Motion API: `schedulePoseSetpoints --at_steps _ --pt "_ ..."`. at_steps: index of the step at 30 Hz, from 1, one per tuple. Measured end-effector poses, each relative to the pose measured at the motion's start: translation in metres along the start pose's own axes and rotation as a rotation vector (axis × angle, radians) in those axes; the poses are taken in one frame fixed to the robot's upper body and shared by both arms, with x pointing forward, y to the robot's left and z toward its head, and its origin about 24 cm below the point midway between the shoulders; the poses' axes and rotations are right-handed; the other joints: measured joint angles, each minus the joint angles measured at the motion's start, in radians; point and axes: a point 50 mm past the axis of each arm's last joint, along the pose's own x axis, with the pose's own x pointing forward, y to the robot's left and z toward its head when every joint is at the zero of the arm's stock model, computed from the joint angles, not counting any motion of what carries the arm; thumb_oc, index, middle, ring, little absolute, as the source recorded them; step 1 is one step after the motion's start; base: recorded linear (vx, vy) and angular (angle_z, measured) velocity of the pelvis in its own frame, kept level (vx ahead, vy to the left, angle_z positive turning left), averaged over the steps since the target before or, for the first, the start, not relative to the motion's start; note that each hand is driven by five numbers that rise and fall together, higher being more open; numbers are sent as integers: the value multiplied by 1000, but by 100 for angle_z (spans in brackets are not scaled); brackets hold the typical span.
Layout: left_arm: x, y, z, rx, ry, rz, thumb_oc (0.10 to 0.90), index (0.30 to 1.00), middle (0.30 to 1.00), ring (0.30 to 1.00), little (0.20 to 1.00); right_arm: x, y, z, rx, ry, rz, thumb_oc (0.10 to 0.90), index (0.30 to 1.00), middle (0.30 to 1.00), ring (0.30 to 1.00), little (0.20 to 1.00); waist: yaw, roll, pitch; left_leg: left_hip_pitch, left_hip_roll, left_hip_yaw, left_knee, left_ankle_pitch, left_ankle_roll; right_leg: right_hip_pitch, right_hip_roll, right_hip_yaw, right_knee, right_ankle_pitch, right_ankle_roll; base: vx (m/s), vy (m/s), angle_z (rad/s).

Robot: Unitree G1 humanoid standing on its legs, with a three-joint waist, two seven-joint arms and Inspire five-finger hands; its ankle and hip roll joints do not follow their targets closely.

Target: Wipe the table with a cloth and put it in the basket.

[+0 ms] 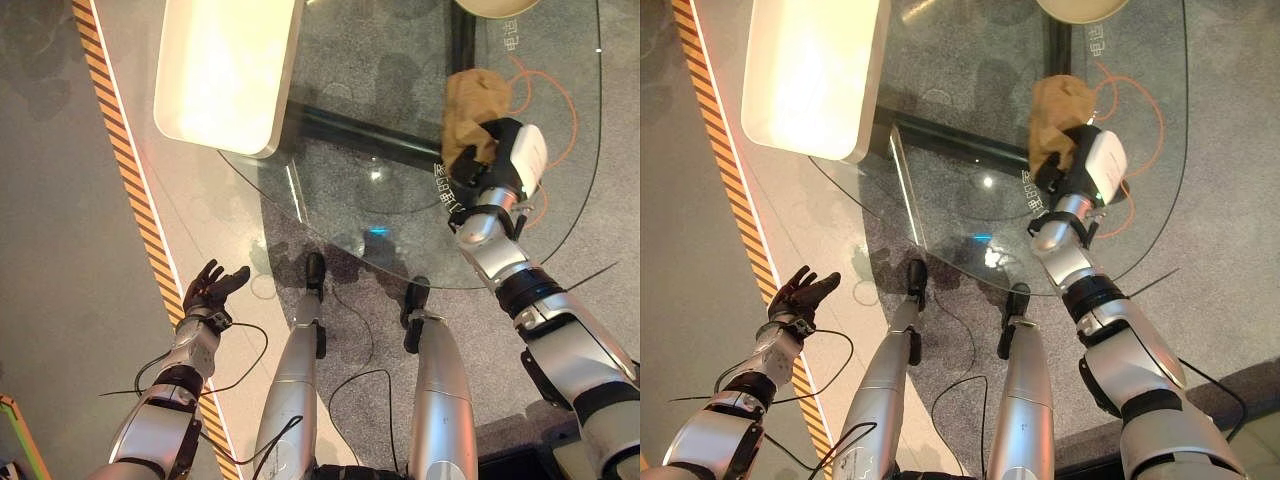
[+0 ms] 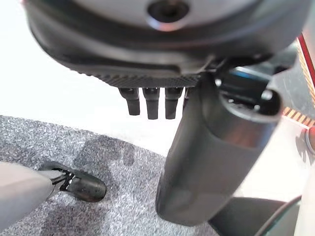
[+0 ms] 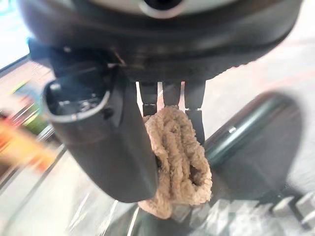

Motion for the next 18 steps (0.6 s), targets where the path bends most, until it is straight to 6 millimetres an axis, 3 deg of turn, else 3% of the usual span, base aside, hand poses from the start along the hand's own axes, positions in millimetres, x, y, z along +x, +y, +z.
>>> schedulePoseSetpoints --at_steps 5,18 --pt "0 -1 0 -1 1 -4 800 900 900 900 900 -10 20 13 -32 -65 110 100 300 300 300 200 20 7 -1 4 -12 -1 -2 4 5 3 -15 -1 10 -5 4 6 34 7" --pt "-3 -4 -11 -10 24 -27 800 900 900 900 900 -10 25 20 -131 -146 205 100 300 300 300 200 24 7 -1 4 -21 -17 -16 17 6 3 -27 -18 19 -11 3 3 6 4"
